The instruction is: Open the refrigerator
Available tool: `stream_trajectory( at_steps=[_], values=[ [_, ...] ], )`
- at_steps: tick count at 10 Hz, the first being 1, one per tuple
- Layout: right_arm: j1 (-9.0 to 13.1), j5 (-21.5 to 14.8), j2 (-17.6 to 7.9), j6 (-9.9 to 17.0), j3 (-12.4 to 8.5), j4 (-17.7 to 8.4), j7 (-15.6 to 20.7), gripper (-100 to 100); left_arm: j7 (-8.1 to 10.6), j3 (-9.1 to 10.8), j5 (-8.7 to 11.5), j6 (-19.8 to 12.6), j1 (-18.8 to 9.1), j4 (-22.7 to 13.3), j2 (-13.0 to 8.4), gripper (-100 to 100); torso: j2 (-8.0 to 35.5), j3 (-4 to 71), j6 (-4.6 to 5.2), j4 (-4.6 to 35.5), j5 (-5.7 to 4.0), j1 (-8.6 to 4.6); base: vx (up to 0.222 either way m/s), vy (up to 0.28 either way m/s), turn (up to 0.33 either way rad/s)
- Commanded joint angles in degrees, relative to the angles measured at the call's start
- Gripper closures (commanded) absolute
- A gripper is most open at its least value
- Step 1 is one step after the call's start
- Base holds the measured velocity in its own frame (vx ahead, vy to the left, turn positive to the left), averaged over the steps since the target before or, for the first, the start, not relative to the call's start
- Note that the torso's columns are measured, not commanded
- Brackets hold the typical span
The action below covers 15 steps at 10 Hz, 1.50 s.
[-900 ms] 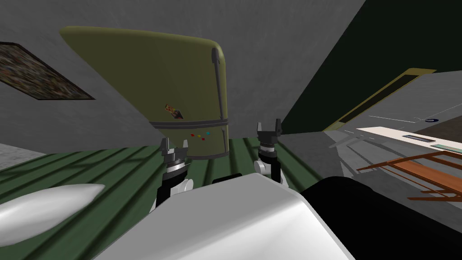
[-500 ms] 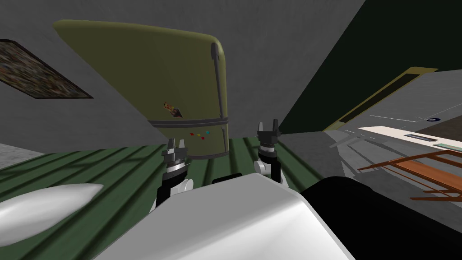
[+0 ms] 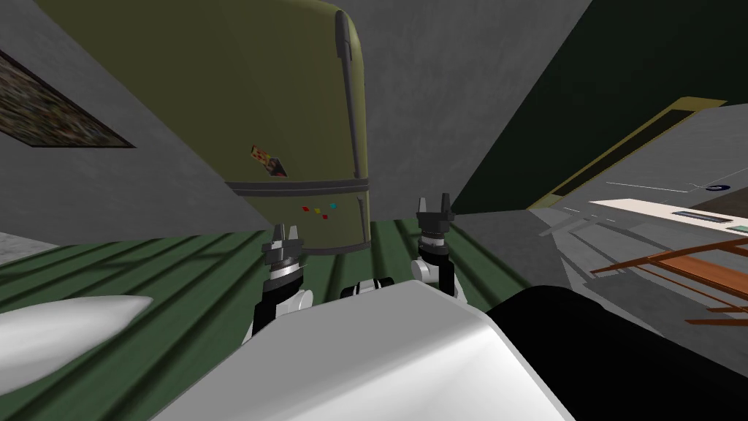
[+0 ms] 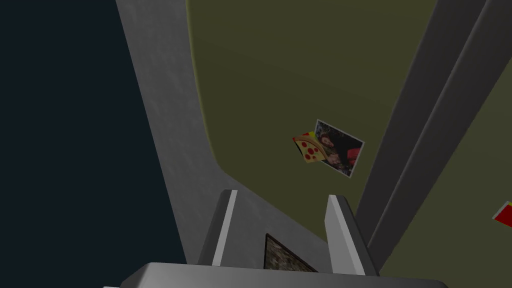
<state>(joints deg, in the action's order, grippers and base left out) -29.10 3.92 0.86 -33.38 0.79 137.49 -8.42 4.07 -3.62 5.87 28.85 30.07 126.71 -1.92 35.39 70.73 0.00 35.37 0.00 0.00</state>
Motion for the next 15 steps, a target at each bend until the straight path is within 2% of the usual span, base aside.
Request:
stream_trajectory(
  at_steps=[1, 3, 6, 7, 9, 10, 12, 13, 14, 15],
  values=[
    [0.0, 0.0, 0.0, 0.0, 0.0, 0.0, 0.0, 0, 0.6, 0.16, 0.4, -1.1, -2.0, -1.5, -2.2, -100, 4.2, 8.5, 0.0, 4.2, 0.0, 0.0, 0.001, -0.014, -0.001],
    [0.0, 0.0, 0.0, 0.0, 0.0, 0.0, 0.0, 0, 1.47, 0.4, 1.1, -2.8, -4.8, -3.5, -3.8, -100, 6.7, 13.5, 0.0, 6.7, -0.01, -0.06, -0.009, -0.029, -0.002],
    [0.0, 0.0, 0.0, 0.0, 0.0, 0.0, 0.0, 0, 3.31, 0.88, 2.5, -6.1, -10.1, -7.6, -5.8, -100, 6.9, 13.8, 0.0, 6.9, -0.01, -0.02, -0.008, -0.038, -0.002],
    [0.0, 0.0, 0.0, 0.0, 0.0, 0.0, 0.0, 0, 3.31, 0.88, 2.5, -6.1, -10.7, -7.6, -5.8, -100, 6.9, 13.9, 0.0, 6.9, -0.01, -0.03, -0.003, -0.035, 0.001],
    [0.0, 0.0, 0.0, 0.0, 0.0, 0.0, 0.0, 0, 4.82, 1.28, 3.6, -8.9, -14.4, -10.9, -6.8, -100, 6.9, 13.8, 0.0, 6.9, 0.01, 0.03, -0.005, -0.034, -0.002],
    [0.0, 0.0, 0.0, 0.0, 0.0, 0.0, 0.0, 0, 4.82, 1.28, 3.6, -8.9, -15.4, -10.9, -6.8, -100, 6.9, 13.8, 0.0, 6.9, 0.0, 0.0, -0.005, -0.029, -0.001],
    [0.0, 0.0, 0.0, 0.0, 0.0, 0.0, 0.0, 0, 6.5, 1.72, 4.9, -11.9, -19.5, -14.4, -7.6, -100, 6.9, 13.8, 0.0, 6.9, 0.0, 0.01, -0.007, -0.035, -0.002],
    [0.0, 0.0, 0.0, 0.0, 0.0, 0.0, 0.0, 0, 6.5, 1.72, 4.9, -11.9, -20.7, -14.4, -7.6, -100, 6.9, 13.8, 0.0, 6.9, -0.01, -0.03, -0.003, -0.033, -0.001],
    [0.0, 0.0, 0.0, 0.0, 0.0, 0.0, 0.0, 0, 7.4, 1.95, 5.6, -13.5, -22.8, -16.3, -8.0, -100, 6.9, 13.8, -0.01, 6.9, -0.01, -0.01, -0.007, -0.037, -0.001],
    [0.0, 0.0, 0.0, 0.0, 0.0, 0.0, 0.0, 0, 7.4, 1.95, 5.6, -13.5, -23.6, -16.3, -8.0, -100, 6.9, 13.8, 0.0, 6.9, 0.0, 0.0, -0.009, -0.031, 0.0]
  ],
)
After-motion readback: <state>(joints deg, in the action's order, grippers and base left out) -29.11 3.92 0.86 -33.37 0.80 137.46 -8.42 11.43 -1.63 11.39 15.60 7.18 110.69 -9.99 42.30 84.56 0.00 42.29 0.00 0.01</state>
